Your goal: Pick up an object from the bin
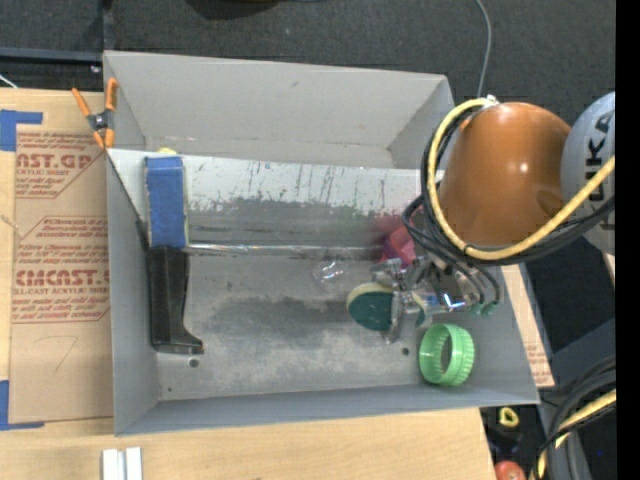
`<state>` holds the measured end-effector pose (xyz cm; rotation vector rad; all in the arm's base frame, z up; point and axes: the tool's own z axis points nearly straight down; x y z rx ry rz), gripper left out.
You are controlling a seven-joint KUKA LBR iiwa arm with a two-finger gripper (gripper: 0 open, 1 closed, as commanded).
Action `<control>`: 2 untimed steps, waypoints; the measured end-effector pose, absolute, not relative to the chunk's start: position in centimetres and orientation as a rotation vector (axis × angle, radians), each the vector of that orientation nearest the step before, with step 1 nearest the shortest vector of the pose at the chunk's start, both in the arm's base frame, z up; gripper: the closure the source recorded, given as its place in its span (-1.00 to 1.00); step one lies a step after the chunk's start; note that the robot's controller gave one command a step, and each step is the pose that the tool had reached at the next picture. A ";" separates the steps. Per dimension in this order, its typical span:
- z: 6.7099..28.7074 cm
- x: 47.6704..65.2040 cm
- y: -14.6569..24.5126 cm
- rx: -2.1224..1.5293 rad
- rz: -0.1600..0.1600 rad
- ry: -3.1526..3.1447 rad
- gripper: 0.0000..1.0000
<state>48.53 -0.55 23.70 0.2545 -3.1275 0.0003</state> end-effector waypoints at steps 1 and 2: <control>22.5 49.8 -1.3 0.300 -0.003 -3.121 1.00; 24.8 53.3 -1.8 0.801 -0.005 -3.037 1.00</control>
Offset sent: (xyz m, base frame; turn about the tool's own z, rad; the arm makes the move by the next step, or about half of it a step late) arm 0.0460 -0.0133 0.0106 -0.3524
